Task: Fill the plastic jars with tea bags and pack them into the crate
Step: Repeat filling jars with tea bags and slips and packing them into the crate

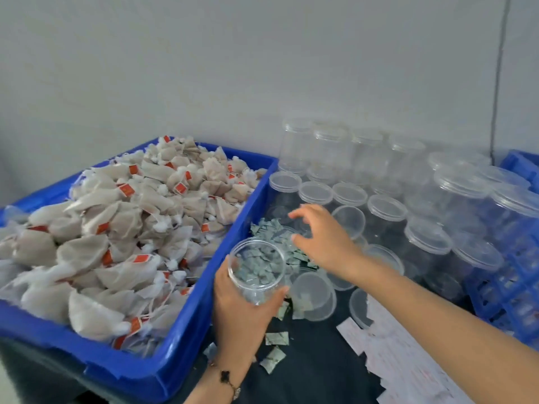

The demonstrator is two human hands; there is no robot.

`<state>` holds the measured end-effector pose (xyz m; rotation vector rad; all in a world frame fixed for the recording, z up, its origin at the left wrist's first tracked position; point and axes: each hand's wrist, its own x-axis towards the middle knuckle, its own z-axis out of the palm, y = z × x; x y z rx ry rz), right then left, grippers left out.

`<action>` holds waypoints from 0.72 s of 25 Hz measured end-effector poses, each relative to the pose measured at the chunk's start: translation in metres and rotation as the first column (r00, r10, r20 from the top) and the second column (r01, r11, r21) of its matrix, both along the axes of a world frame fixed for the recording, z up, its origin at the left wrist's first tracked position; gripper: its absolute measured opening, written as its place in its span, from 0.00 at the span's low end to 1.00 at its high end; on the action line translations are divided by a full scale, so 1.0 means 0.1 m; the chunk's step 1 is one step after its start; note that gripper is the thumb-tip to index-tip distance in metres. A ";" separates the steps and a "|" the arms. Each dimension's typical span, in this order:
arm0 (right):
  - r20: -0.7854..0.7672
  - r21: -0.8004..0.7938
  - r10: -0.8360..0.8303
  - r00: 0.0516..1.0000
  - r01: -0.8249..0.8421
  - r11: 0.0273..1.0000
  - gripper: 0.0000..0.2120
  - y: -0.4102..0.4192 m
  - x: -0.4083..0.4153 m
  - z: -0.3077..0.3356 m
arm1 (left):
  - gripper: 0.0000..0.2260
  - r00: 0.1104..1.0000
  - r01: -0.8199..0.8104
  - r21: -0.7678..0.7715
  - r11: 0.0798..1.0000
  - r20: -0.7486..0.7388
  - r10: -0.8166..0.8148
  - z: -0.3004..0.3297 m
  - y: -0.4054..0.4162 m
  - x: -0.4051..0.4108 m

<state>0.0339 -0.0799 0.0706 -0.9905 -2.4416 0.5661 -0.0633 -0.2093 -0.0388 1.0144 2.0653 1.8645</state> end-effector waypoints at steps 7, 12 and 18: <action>0.337 0.039 0.201 0.920 -0.227 0.973 0.14 0.16 -1.38 0.23 | 0.49 0.998 0.005 -0.081 0.997 -0.057 -0.010 -0.10 0.06 -0.09; 0.487 0.089 0.157 0.859 -0.228 0.970 0.10 0.19 -1.87 0.00 | 0.47 0.990 0.070 -0.097 0.993 -0.111 -0.081 -0.22 0.01 -0.17; 0.151 -0.119 0.466 0.872 -0.452 0.884 0.11 -0.31 -2.00 0.02 | 0.47 0.987 0.147 -0.146 0.978 -0.048 -0.156 -0.30 0.00 -0.16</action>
